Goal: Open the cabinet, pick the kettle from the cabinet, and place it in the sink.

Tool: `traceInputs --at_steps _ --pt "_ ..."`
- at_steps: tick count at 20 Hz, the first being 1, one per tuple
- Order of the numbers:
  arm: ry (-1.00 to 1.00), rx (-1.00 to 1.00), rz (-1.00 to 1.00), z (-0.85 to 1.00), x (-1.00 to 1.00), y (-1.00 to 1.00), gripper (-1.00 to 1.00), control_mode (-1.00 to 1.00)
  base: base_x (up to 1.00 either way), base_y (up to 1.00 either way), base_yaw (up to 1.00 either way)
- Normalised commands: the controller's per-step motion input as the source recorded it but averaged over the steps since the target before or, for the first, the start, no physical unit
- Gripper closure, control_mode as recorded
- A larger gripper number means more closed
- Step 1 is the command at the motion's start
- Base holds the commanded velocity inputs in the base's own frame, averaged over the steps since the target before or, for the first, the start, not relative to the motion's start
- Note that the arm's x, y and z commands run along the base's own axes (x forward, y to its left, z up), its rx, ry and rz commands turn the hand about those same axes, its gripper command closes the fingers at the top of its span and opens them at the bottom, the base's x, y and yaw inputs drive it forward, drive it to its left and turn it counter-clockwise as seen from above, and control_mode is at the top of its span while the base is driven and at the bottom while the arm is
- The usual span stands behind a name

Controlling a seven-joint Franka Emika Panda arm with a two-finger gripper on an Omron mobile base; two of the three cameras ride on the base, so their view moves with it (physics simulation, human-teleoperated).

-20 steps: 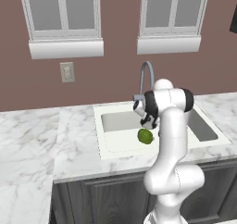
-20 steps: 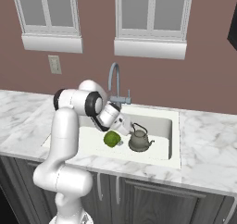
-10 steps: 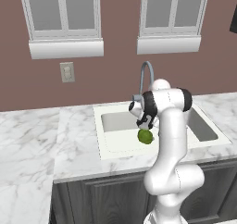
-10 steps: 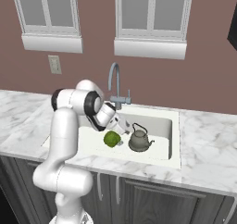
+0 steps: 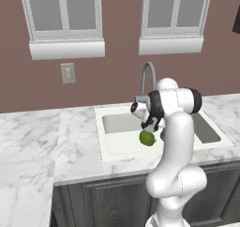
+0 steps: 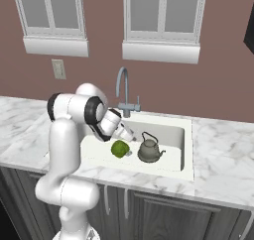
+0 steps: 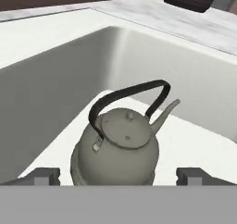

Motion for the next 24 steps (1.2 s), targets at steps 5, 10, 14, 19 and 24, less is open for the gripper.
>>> traceInputs --at_steps 5,10,14,19,24 --pt "0.12 0.04 0.33 0.31 -0.27 0.00 -1.00 -1.00 0.00 0.00 0.00" --pt "0.13 0.12 0.29 0.38 -0.18 0.01 -1.00 -1.00 0.00 0.00 0.00" --pt "0.19 0.13 0.23 0.42 -0.14 0.01 -1.00 -1.00 0.00 0.00 0.00" --pt "0.23 0.14 0.18 0.44 -0.08 0.02 -1.00 -1.00 0.00 0.00 0.00" --pt "0.22 0.13 0.15 0.46 -0.08 0.01 -1.00 -1.00 0.00 0.00 0.00"
